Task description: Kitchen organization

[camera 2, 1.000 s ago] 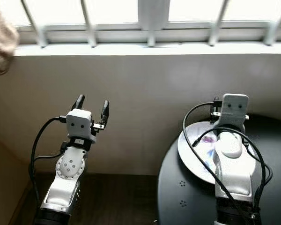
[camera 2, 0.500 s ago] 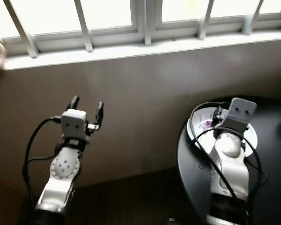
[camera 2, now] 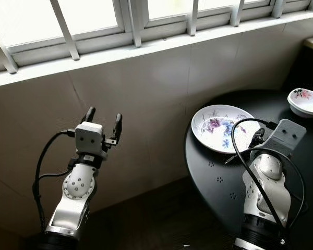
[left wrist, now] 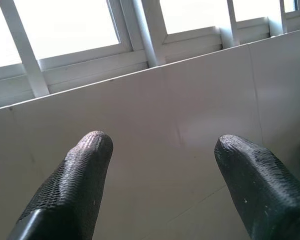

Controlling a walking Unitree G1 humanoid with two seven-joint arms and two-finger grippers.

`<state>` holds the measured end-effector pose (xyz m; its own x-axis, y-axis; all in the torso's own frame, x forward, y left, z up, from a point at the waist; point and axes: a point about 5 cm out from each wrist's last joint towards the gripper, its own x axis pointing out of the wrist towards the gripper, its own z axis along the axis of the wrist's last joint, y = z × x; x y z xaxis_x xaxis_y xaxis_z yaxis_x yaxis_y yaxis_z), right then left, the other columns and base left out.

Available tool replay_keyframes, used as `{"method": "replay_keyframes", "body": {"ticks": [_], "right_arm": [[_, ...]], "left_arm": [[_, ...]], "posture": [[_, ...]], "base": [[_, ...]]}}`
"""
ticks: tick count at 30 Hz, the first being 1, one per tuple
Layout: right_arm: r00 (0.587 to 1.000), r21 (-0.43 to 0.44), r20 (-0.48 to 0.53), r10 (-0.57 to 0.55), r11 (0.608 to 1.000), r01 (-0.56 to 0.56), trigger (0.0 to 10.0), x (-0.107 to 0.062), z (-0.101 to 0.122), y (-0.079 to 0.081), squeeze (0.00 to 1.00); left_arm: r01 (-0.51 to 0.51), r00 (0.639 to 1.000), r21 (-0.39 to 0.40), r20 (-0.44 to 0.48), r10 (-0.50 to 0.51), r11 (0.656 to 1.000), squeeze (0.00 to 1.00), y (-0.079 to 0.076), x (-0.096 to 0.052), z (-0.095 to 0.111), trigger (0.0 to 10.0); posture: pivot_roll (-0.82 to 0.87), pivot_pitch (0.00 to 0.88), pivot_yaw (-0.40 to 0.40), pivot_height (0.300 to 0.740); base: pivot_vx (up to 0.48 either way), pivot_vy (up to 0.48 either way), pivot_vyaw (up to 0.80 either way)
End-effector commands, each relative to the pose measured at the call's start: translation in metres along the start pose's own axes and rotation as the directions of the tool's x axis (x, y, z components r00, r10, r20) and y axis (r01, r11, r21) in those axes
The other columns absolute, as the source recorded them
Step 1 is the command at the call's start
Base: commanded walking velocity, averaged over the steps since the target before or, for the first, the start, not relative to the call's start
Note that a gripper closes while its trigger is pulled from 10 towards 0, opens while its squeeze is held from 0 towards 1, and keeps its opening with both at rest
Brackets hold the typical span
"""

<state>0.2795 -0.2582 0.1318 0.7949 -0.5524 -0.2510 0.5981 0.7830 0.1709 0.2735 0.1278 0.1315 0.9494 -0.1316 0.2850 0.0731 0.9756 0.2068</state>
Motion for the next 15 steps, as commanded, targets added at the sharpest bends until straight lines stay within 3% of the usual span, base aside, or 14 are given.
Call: {"method": "replay_keyframes", "body": {"ticks": [1, 7, 15], "right_arm": [[0.999, 0.043, -0.034, 0.021, 0.999, -0.019, 10.0, 0.003, -0.001, 0.004, 0.0], [0.99, 0.093, -0.099, 0.099, 0.992, -0.09, 10.0, 0.011, -0.009, 0.005, 0.0], [0.983, 0.152, -0.165, 0.084, 0.987, -0.059, 10.0, 0.015, -0.021, -0.001, 0.0]], "left_arm": [[0.0, 1.0, 0.015, 0.005, 0.0, 1.0, 0.0, 0.002, 0.001, 0.001, 10.0], [0.007, 1.0, 0.015, 0.005, -0.008, 1.0, 0.0, 0.001, 0.001, 0.001, 10.0], [0.008, 1.0, 0.018, 0.003, -0.008, 1.0, 0.0, 0.001, 0.001, 0.0, 10.0]], "posture": [[-0.19, 0.0, 0.031, 0.74], [-0.19, 0.0, 0.031, 0.74], [-0.18, 0.0, 0.031, 0.74]], "base": [[0.0, 0.0, 0.0], [0.0, 0.0, 0.0], [0.0, 0.0, 0.0]]}}
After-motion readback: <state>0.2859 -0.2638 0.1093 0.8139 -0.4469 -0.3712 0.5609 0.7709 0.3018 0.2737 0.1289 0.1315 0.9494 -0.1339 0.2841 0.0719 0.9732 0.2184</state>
